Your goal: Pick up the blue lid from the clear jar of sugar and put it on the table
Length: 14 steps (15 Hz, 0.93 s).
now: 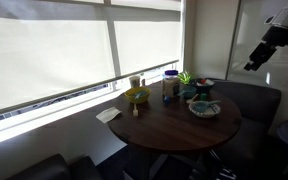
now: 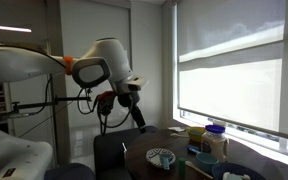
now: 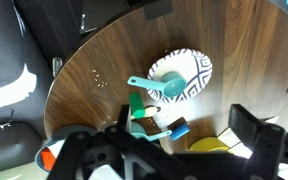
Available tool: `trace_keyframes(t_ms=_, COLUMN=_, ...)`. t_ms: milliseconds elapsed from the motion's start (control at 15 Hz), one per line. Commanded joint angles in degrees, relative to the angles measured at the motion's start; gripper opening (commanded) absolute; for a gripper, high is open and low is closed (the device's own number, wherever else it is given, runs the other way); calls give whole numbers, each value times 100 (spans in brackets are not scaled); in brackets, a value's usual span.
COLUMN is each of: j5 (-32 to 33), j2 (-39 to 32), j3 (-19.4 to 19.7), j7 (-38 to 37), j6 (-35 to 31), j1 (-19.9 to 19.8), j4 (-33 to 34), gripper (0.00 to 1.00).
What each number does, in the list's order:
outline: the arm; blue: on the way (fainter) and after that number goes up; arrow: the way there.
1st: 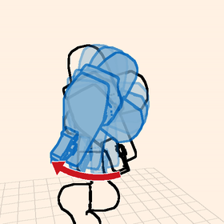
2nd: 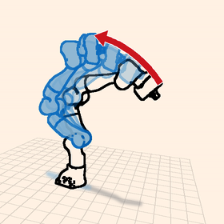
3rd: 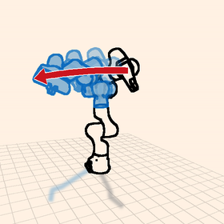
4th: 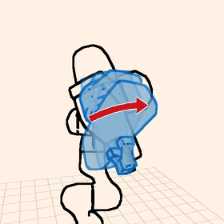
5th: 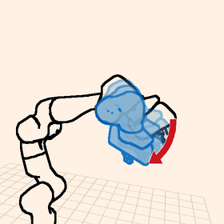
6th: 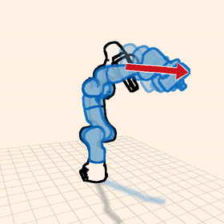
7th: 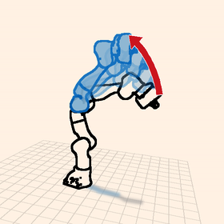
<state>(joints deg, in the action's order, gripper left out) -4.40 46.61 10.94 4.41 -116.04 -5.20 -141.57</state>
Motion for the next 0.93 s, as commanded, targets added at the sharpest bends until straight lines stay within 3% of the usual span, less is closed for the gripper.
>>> trace_keyframes(t_ms=0, j5=-198, j2=-489, j3=795, j7=1289, j6=744, j1=359, j4=677, gripper=100)
trace_keyframes(t_ms=67, j5=-87, j2=-207, j3=433, j7=801, j6=341, j1=80, j4=266, gripper=100)
trace_keyframes(t_ms=267, j5=-144, j2=-393, j3=733, j7=1259, j6=588, j1=187, j4=510, gripper=100)
trace_keyframes(t_ms=733, j5=-151, j2=-429, j3=714, j7=1269, j6=618, j1=233, j4=547, gripper=100)
trace_keyframes(t_ms=867, j5=-87, j2=-564, j3=553, j7=952, j6=412, j1=122, j4=594, gripper=100)
